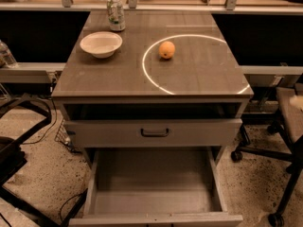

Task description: Close middle drawer

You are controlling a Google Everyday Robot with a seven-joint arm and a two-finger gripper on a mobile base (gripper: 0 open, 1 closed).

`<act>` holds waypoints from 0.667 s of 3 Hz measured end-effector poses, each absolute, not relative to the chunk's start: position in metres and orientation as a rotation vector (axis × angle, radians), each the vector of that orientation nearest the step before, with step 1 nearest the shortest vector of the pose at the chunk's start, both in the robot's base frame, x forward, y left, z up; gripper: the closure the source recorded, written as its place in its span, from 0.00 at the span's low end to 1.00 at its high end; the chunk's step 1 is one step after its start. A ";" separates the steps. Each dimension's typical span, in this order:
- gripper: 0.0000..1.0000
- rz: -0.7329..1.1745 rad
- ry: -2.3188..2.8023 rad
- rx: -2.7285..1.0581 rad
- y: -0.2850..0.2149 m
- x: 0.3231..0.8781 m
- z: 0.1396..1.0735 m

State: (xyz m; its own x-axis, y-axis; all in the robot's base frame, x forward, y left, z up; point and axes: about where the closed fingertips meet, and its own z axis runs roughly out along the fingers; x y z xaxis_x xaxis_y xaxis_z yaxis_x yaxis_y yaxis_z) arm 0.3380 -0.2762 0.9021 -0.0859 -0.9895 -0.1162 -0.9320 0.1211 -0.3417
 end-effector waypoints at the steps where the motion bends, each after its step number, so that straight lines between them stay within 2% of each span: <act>1: 0.00 -0.219 2.127 -1.961 -0.294 0.299 0.840; 2: 0.00 -0.214 2.192 -2.034 -0.298 0.262 0.765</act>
Offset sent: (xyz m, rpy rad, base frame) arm -0.1000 -0.0242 -0.1910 -0.1697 0.1841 0.0012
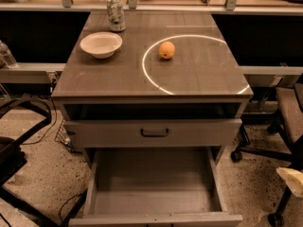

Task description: Close middle drawer

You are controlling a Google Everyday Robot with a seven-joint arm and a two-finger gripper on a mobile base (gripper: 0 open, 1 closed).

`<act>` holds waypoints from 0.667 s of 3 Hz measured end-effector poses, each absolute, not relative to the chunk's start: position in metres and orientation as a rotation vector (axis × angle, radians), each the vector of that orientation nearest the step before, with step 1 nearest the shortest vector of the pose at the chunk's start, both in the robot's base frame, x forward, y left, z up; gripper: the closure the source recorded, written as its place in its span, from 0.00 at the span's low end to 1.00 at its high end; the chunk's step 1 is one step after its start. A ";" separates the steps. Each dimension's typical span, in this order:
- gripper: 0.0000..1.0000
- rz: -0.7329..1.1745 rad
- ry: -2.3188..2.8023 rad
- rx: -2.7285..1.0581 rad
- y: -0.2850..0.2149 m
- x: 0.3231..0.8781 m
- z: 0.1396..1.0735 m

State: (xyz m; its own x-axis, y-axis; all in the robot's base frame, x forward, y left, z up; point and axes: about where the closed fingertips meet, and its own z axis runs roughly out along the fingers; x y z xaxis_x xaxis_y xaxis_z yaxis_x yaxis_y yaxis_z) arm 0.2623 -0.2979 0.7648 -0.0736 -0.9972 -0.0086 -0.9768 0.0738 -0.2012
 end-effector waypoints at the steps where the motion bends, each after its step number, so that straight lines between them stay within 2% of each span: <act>1: 0.00 -0.214 2.192 -2.034 -0.298 0.262 0.765; 2: 0.00 -0.152 2.174 -2.008 -0.291 0.263 0.736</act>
Offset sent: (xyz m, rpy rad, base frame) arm 0.0016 0.0196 -0.0765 0.1458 -0.0007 -0.0002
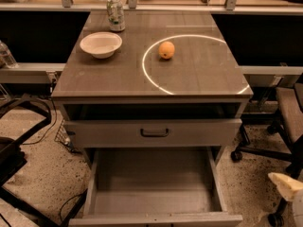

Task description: Close middle drawer

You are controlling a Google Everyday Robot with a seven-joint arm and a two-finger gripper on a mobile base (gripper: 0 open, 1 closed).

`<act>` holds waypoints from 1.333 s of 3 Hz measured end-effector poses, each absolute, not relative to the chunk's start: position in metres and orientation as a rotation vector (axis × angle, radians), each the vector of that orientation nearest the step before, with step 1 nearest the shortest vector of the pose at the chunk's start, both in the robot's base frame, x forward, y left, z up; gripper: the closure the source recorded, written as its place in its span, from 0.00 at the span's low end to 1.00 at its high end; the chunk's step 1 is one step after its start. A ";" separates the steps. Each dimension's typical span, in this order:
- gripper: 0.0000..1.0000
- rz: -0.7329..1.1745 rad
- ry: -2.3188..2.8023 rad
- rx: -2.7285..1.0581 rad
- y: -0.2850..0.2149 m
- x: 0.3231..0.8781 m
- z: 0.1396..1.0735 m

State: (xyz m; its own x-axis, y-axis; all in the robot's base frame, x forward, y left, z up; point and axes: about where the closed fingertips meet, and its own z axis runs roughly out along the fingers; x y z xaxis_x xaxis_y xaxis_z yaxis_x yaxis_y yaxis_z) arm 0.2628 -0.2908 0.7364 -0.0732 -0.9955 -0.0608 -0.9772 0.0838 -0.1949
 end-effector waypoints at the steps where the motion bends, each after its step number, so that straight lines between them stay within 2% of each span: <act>1: 0.03 -0.088 2.158 -2.022 -0.280 0.252 0.661; 3: 0.49 -0.045 2.164 -2.047 -0.267 0.245 0.568; 4: 0.80 -0.021 2.147 -2.026 -0.249 0.253 0.516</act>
Offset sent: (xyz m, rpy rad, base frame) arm -0.0249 0.0167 -0.1791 0.0416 0.0738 0.0144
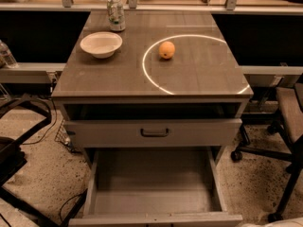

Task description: Close middle drawer

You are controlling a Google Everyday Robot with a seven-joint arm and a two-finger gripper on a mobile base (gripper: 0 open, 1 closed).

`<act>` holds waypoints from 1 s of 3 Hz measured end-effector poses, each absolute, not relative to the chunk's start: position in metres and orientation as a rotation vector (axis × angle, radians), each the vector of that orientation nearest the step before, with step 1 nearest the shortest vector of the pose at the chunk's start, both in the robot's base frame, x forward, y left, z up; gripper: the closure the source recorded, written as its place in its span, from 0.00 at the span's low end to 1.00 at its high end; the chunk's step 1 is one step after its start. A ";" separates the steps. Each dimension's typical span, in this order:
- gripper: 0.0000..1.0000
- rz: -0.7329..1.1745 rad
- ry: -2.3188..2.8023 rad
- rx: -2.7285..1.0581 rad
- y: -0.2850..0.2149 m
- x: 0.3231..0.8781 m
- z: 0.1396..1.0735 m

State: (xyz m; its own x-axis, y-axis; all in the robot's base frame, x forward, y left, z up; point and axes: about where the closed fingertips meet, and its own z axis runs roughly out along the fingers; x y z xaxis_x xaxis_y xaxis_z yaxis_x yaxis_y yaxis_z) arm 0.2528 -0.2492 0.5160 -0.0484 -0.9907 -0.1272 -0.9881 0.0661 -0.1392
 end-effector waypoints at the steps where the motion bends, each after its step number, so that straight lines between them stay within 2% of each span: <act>1: 1.00 0.007 2.131 -2.008 -0.237 0.259 0.492; 3: 1.00 0.138 2.129 -1.878 -0.203 0.284 0.436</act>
Offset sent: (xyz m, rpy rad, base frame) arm 0.0329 0.0587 -0.0981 0.1608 0.0029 -0.0464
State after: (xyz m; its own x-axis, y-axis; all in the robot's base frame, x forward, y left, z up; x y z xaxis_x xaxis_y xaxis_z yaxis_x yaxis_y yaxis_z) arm 0.2842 -0.2030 0.4359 -0.1018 -0.9536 -0.2834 -0.9822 0.1415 -0.1234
